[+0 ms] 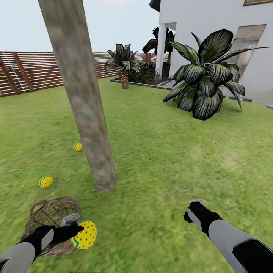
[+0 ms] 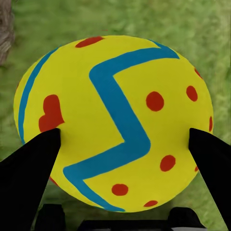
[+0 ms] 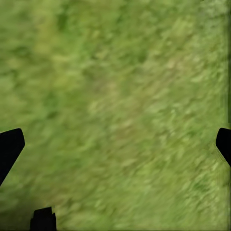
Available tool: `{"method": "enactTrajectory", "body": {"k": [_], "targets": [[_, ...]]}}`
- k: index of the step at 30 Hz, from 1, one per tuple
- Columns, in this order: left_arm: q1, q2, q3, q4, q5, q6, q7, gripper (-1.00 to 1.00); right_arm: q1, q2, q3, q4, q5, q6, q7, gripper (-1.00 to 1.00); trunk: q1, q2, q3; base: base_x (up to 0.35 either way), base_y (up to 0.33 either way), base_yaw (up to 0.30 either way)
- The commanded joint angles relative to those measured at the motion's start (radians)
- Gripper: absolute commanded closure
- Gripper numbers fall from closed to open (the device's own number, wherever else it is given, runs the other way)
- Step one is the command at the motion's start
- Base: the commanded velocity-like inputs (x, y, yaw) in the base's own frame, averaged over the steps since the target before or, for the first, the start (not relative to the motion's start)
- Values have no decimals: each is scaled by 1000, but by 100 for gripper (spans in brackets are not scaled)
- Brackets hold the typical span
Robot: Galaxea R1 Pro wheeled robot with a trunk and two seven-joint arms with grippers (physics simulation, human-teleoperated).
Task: Take the three Easter eggs out of the wicker basket on the lawn in the garden, then place them on the lawn next to a single tree (choose any tree) so that all three eggs are next to the same tree and none are left in the basket.
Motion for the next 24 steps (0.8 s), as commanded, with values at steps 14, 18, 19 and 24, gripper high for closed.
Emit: {"method": "enactTrajectory", "body": {"k": [14, 18, 19, 24], "targets": [[0, -1, 9, -2, -1, 8, 8, 100, 0, -2, 8, 2, -11, 5, -6, -100, -54, 98, 40, 0, -325, 278], [0, -1, 8, -1, -1, 9, 8, 100, 0, -2, 11, 2, -11, 5, -6, -100, -69, 126, 52, 0, -325, 294], [0, -1, 8, -1, -1, 9, 8, 100, 0, -2, 12, 2, -11, 5, -6, -100, -73, 133, 55, 0, -325, 294], [0, -1, 8, -1, -1, 9, 7, 100, 0, -2, 15, 2, -11, 5, -7, -100, -92, 168, 71, 0, -325, 294]]}}
